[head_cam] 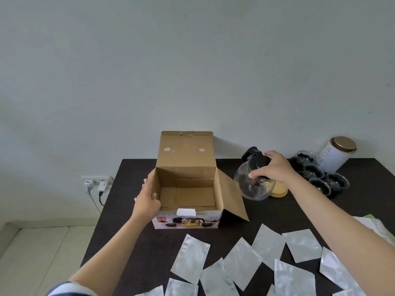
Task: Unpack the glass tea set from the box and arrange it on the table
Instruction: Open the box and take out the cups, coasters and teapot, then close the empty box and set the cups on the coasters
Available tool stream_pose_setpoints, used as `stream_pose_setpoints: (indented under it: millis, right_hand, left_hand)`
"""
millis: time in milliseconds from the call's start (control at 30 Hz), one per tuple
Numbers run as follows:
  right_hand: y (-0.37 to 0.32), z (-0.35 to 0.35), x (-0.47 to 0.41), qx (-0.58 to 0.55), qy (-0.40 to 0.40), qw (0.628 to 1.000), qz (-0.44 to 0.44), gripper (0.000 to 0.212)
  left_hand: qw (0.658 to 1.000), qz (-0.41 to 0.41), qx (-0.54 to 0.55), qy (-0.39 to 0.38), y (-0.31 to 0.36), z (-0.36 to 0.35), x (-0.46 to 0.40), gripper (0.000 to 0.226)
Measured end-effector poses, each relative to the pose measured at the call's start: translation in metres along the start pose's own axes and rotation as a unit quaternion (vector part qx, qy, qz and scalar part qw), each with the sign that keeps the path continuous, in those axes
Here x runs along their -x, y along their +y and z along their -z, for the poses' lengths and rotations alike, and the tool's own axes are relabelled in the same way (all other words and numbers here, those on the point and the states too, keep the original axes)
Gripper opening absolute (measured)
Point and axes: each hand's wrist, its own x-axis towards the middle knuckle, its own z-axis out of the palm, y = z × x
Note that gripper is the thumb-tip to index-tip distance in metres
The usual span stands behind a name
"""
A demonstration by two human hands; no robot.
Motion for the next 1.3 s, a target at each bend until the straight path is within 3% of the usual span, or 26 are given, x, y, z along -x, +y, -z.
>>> stream_pose_setpoints:
  millis: [100, 300, 700, 767, 833, 967, 1033, 1100, 1167, 1233, 1300]
  right_hand:
    - [0.001, -0.023, -0.012, -0.002, -0.012, 1.000, -0.010, 0.093]
    - [0.001, -0.057, -0.039, 0.023, -0.023, 0.999, -0.027, 0.104]
    - [0.015, -0.072, -0.070, 0.042, -0.019, 0.999, -0.027, 0.103]
    - [0.014, -0.077, -0.063, 0.087, 0.020, 0.995, -0.042, 0.106]
    - [0.011, -0.086, -0.045, 0.109, 0.107, 0.987, -0.041, 0.107]
    - [0.012, -0.124, 0.028, -0.031, 0.218, 0.975, -0.024, 0.092]
    - [0.016, -0.144, 0.063, -0.098, 0.201, 0.965, -0.136, 0.091]
    - [0.012, -0.156, 0.088, -0.206, 0.134, 0.914, -0.322, 0.088]
    - [0.010, -0.160, 0.098, -0.384, 0.049, 0.814, -0.433, 0.076]
    - [0.010, -0.159, 0.099, -0.535, -0.017, 0.717, -0.446, 0.066]
    - [0.009, -0.157, 0.096, -0.603, -0.033, 0.674, -0.426, 0.057]
  left_hand:
    - [1.000, -0.002, -0.005, -0.004, -0.006, 0.010, 0.000, 0.077]
    - [1.000, 0.002, 0.023, -0.013, -0.004, 0.014, 0.003, 0.070]
    - [0.994, 0.011, 0.108, 0.007, -0.007, 0.014, 0.008, 0.060]
    - [0.993, 0.012, 0.119, 0.009, -0.006, 0.014, 0.009, 0.059]
    - [0.991, 0.017, 0.130, 0.016, -0.006, 0.013, 0.009, 0.059]
    - [0.988, 0.034, 0.125, 0.085, -0.007, 0.009, 0.015, 0.058]
    - [0.980, 0.076, 0.104, 0.149, -0.006, 0.005, 0.021, 0.069]
    - [0.961, 0.140, 0.119, 0.205, -0.001, 0.003, 0.028, 0.086]
    - [0.928, 0.229, 0.186, 0.228, 0.004, 0.003, 0.030, 0.100]
    - [0.886, 0.314, 0.260, 0.221, 0.008, 0.004, 0.032, 0.101]
    - [0.860, 0.356, 0.304, 0.204, 0.010, 0.007, 0.035, 0.092]
